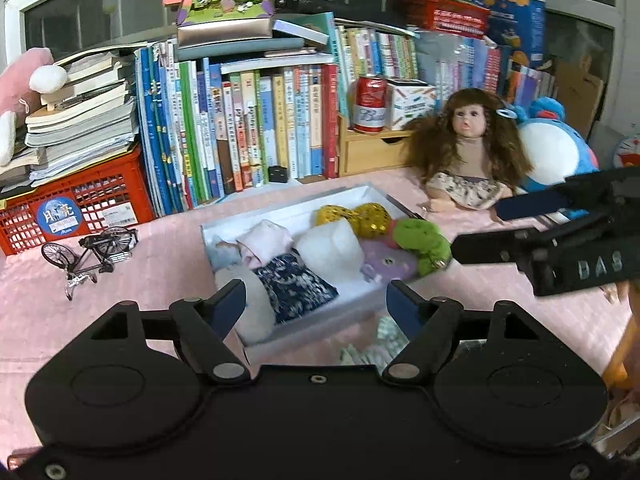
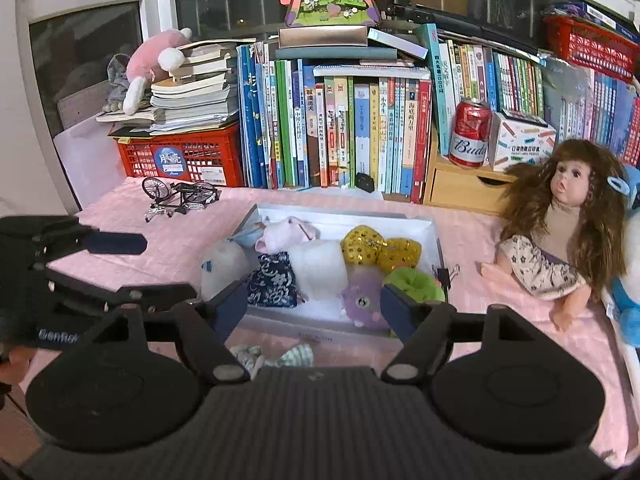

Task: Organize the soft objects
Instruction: 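Lower the packet and foam block into the tray and open both tools, then withdraw both tools from the tray toward the green checked cloth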

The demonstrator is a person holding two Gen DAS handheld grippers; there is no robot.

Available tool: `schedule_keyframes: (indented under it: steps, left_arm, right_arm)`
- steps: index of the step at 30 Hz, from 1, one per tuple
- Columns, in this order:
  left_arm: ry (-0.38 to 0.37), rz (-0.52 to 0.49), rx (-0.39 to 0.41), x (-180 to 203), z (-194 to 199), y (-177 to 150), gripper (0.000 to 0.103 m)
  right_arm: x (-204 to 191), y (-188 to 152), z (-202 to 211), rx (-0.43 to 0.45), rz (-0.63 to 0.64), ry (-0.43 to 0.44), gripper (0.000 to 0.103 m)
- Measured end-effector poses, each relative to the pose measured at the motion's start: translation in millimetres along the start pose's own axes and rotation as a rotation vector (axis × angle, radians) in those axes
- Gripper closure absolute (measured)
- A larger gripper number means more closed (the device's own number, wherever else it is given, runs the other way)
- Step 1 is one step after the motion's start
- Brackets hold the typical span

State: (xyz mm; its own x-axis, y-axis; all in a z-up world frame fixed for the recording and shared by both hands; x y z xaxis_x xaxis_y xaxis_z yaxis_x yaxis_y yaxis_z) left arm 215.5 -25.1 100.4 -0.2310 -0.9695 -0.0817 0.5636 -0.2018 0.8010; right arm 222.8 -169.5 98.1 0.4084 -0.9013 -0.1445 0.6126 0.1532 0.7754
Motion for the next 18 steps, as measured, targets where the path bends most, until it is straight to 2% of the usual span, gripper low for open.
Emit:
schedule_keyframes:
  steps: [10, 18]
  left_arm:
    - [-0.026, -0.021, 0.004, 11, 18, -33, 0.026]
    - [-0.008, -0.065, 0.035, 17, 25, -48, 0.026]
  right_arm:
    - [-2, -12, 4, -0.022, -0.009, 0.006, 0.018]
    - [-1, -20, -7, -0.058, -0.025, 0.009, 0.018]
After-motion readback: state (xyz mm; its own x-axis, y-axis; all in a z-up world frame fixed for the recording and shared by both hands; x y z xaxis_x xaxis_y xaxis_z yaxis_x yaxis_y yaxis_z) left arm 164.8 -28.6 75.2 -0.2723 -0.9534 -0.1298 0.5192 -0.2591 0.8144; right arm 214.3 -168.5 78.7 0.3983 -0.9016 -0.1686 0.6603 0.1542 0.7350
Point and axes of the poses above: each gripper's, at about its wrist camera, not at the fingertips, and z roughly against the way its jaws point, x to its right, y to its top, the point moved 9 cm from there along -z, roughly the way its jaws point, and after that the axes turned 8 degrees about y, right-handed, at the moved point
